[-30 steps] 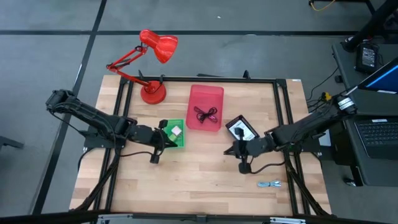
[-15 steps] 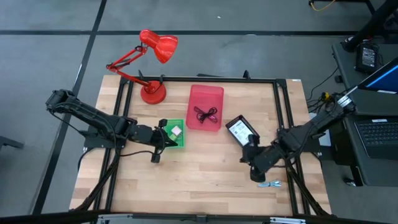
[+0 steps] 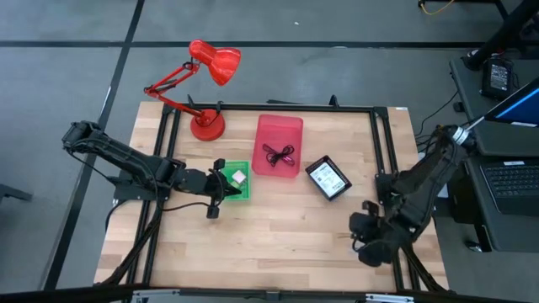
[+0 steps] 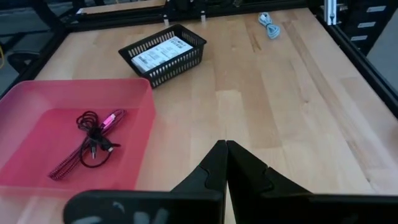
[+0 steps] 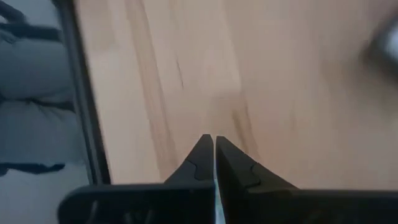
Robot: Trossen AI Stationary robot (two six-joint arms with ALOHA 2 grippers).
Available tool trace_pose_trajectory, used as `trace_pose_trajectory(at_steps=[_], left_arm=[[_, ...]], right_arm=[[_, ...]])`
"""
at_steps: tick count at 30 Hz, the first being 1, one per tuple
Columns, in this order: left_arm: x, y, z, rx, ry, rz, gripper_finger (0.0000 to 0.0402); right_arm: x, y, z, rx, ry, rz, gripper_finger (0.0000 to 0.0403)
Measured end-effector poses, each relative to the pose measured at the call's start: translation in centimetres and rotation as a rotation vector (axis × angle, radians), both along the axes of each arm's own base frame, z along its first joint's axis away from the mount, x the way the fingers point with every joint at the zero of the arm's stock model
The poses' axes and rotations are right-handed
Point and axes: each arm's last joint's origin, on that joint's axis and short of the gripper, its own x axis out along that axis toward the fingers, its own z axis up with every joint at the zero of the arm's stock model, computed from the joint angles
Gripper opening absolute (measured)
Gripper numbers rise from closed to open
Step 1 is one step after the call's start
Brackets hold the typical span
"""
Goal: Pick and place items into bin
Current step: Put the light blue charger cable into the pink bin
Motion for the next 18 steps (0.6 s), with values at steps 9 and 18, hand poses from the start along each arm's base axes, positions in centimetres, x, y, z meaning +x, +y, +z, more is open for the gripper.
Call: trace_pose_trajectory(at_steps=[9, 18], left_arm=[[0.0, 0.0, 0.0, 0.002, -0.003, 0.017, 0.0003], [0.0, 0.1, 0.0, -0.007, -0.004, 0.024, 0.0003]], right_arm=[[-1.0, 2.9, -3.4, 0.085, 0.357, -0.135, 0.0000], [-0.2, 5.9, -2.0, 0.060, 0.442, -0.110, 0.0000]])
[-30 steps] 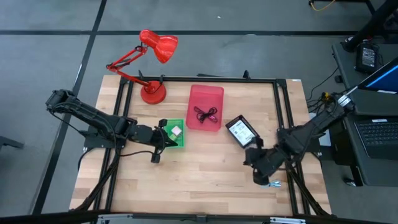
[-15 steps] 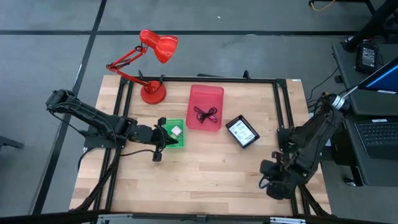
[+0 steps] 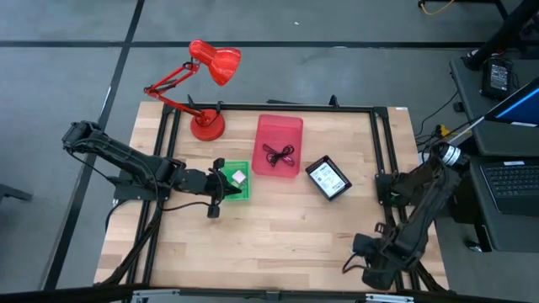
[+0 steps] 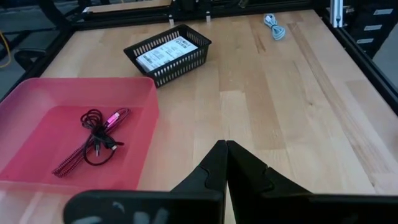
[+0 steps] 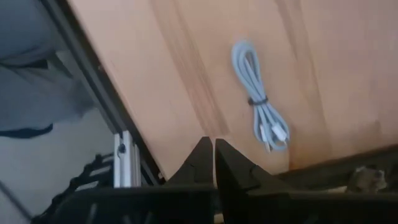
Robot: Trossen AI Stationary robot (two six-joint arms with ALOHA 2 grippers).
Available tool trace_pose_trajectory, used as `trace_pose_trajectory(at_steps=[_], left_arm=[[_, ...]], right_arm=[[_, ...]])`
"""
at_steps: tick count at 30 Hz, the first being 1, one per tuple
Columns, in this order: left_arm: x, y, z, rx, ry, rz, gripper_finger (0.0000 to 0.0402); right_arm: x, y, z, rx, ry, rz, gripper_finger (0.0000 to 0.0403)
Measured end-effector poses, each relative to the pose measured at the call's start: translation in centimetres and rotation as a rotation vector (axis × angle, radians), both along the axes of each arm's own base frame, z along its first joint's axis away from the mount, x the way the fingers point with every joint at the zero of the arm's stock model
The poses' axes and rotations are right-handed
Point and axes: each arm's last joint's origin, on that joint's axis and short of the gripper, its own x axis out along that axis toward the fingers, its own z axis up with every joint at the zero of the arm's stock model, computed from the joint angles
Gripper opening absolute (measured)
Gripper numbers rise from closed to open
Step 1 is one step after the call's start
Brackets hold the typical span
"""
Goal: Pick and place items into bin
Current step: Put the light blue charger cable into the pink bin
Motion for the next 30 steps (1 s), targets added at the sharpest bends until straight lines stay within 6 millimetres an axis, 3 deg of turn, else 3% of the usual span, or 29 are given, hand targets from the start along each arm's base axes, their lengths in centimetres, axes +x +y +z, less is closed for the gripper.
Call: trace_pose_trajectory(at_steps=[6, 18, 30], left_arm=[[0.0, 0.0, 0.0, -0.014, -0.001, 0.008, 0.0003], [0.0, 0.0, 0.0, -0.027, 0.003, 0.013, 0.0003], [0.0, 0.0, -0.1, -0.045, 0.006, 0.022, 0.0003]], right_arm=[[0.0, 0.9, 0.5, -0.062, -0.131, 0.013, 0.0000], [-0.5, 0.0, -0.9, -0.177, -0.162, 0.020, 0.0006], [-0.9, -0.3, -1.5, -0.217, -0.166, 0.032, 0.0121]])
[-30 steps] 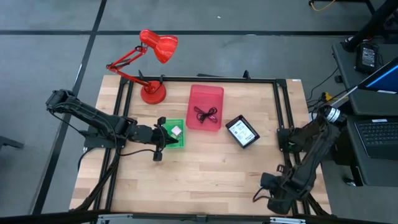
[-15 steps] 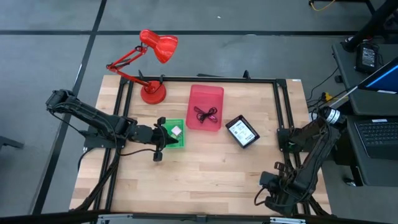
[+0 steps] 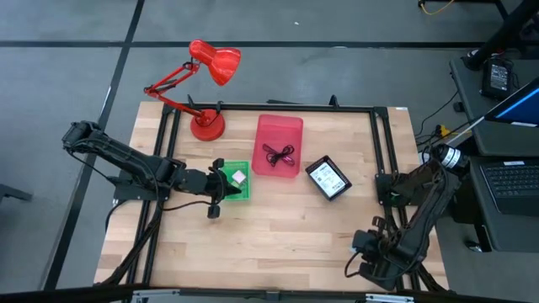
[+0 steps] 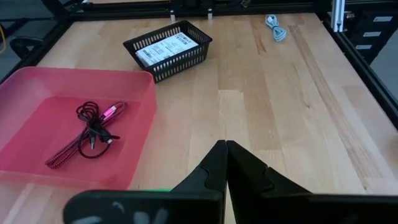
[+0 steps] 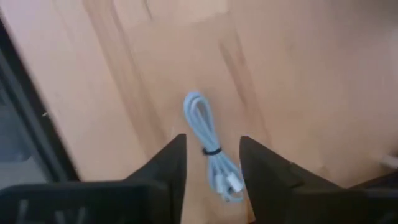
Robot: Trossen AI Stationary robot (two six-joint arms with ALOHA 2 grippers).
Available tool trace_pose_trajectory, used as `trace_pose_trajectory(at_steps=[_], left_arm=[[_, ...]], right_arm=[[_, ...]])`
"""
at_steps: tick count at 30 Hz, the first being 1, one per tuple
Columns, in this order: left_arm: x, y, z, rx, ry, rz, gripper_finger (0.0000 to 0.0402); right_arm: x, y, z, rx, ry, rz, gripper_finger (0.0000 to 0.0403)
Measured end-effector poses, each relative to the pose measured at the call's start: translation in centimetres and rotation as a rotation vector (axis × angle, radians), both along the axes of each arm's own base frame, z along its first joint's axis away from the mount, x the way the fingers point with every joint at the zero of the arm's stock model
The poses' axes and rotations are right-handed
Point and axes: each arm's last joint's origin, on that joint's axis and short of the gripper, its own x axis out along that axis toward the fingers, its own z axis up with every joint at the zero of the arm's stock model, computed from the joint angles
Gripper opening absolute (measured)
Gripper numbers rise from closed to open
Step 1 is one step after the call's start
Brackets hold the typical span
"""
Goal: Pick and place items into bin
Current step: Put the light blue charger cable into the pink bin
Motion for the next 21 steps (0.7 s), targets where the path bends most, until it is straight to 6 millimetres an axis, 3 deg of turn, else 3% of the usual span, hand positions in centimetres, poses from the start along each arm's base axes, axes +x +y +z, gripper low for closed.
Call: trace_pose_trajectory(at_steps=[11, 21], left_arm=[[0.0, 0.0, 0.0, -0.023, 0.000, 0.006, 0.0003], [0.0, 0.0, 0.0, -0.032, 0.000, 0.011, 0.0003]], right_arm=[[-1.5, 0.5, -0.3, -0.084, -0.063, 0.007, 0.0192], [-1.4, 1.5, -2.8, -0.163, 0.006, 0.025, 0.0219]])
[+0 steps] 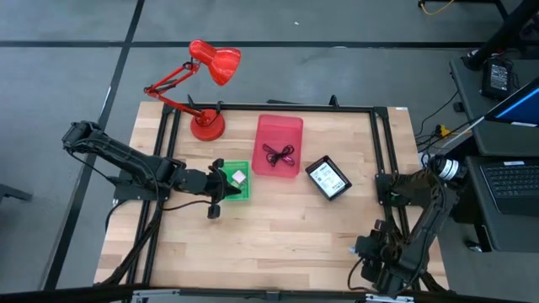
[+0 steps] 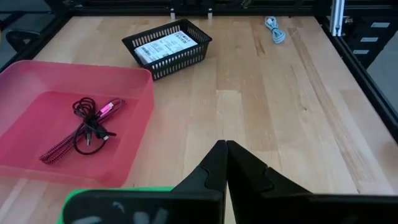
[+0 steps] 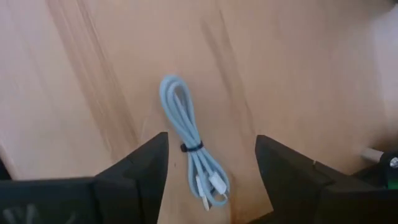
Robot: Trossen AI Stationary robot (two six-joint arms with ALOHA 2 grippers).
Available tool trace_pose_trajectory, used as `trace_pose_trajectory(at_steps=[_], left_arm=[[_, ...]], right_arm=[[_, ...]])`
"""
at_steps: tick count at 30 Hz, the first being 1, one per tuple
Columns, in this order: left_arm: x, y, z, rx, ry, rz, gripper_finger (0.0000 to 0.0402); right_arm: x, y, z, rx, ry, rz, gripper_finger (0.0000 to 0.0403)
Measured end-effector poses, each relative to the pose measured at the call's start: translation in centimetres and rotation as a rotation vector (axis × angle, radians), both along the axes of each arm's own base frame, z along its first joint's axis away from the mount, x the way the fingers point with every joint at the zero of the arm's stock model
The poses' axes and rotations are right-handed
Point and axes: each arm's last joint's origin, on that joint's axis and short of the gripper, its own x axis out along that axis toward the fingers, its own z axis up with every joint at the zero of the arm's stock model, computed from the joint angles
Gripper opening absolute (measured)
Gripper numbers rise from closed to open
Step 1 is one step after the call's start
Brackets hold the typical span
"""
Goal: Pick and place items into bin
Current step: Put the light blue charger cable into the pink bin
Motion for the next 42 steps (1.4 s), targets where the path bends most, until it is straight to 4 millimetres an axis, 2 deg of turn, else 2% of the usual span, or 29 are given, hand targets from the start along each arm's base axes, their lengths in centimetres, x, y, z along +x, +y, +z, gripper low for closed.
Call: trace_pose_trajectory(at_steps=[9, 19, 27, 42], left_arm=[[0.0, 0.0, 0.0, -0.014, -0.001, 0.014, 0.0003], [0.0, 0.0, 0.0, -0.020, -0.002, 0.017, 0.0003], [0.0, 0.0, 0.0, -0.021, -0.002, 0.017, 0.0003], [0.0, 0.0, 0.0, -0.050, -0.003, 0.034, 0.0003]], right_arm=[[-1.2, 1.0, -0.4, 0.049, -0.010, -0.066, 0.0220], [-1.1, 1.4, -1.9, -0.003, 0.007, -0.069, 0.0220], [-1.7, -0.3, -5.3, 0.032, 0.002, -0.070, 0.0220], [-2.9, -3.0, -6.6, 0.210, -0.034, -0.064, 0.0215]])
